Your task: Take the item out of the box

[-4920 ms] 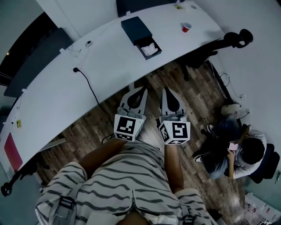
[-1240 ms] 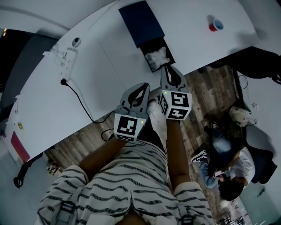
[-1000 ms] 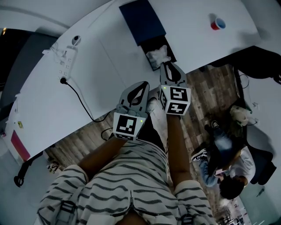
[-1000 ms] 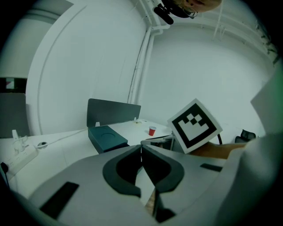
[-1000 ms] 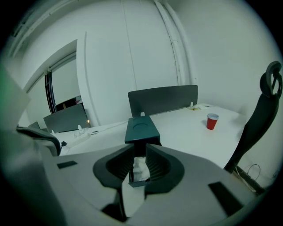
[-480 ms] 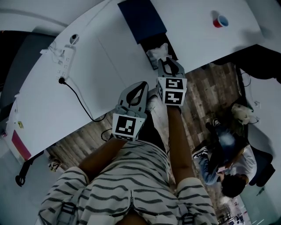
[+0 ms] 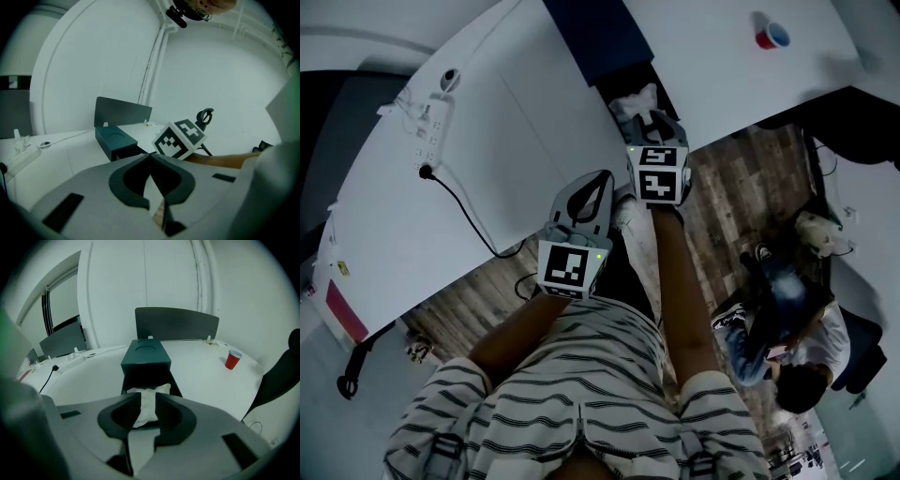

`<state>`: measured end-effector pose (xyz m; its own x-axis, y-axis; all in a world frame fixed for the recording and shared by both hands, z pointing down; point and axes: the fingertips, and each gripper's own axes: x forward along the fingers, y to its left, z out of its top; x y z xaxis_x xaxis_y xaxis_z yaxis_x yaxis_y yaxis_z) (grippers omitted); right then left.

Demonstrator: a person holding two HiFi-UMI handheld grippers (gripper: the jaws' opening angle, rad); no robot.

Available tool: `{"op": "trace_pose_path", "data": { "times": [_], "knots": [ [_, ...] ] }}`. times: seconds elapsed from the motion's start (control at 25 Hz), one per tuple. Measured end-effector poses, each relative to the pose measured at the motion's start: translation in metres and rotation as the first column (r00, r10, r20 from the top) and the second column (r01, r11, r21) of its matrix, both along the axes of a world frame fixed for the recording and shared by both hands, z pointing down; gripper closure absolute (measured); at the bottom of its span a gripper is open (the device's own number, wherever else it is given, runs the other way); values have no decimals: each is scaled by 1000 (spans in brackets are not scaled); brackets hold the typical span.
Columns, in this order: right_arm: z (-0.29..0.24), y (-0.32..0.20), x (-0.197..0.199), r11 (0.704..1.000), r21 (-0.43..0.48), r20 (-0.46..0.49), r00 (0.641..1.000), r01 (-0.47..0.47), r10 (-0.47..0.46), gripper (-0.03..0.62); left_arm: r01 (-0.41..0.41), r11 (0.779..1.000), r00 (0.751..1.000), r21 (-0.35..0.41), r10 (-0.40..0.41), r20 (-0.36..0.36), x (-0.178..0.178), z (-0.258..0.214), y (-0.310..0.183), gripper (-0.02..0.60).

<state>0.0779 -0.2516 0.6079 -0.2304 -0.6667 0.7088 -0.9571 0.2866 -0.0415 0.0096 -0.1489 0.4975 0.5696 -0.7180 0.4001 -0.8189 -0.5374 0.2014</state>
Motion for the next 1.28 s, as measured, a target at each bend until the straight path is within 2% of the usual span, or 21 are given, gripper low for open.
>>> {"op": "trace_pose_path", "data": {
  "times": [0.44, 1.28],
  "knots": [
    [19, -6, 5, 998, -54, -80, 997, 16, -21, 493, -2, 1000, 1000, -13, 2, -7, 2, 4, 2, 555],
    [46, -11, 5, 986, -162, -107, 993, 24, -42, 540, 14, 1000, 1000, -17, -14, 8, -3, 10, -8, 555]
  ]
}}
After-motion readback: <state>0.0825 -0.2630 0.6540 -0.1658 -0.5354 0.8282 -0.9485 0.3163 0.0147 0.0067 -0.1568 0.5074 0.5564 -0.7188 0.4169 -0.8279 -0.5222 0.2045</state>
